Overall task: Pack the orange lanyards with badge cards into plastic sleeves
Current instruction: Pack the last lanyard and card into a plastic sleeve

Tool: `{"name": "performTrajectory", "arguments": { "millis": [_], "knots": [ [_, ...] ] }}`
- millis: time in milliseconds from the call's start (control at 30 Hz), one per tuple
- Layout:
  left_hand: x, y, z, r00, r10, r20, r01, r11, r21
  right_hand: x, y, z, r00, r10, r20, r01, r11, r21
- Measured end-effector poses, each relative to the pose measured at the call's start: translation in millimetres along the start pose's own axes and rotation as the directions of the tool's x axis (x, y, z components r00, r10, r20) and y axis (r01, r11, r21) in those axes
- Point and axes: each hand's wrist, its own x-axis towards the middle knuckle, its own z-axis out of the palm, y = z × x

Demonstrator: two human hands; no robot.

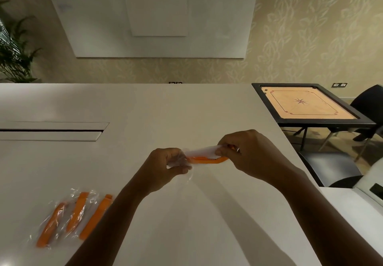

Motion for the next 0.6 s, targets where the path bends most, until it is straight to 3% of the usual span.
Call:
{"name": "performTrajectory", "arguments": {
  "millis": [133,400,600],
  "knots": [
    [-2.1,5.0,0.5,1.000,0.027,-0.002,-0.027,0.998,0.056,4.2,-5.4,-5.2,0.999,-0.024,0.032,0.026,0.999,-0.046],
    [-12.2,19.3,3.4,0.997,0.056,0.045,-0.052,0.996,-0.077,13.8,-16.7,-5.8,0.994,-0.043,0.104,0.042,0.999,0.014],
    [-18.5,19.7,15.5,0.999,-0.017,-0.050,0.008,0.985,-0.174,18.6,-23.3,10.5,0.994,-0.029,0.105,0.024,0.998,0.054]
  ]
}}
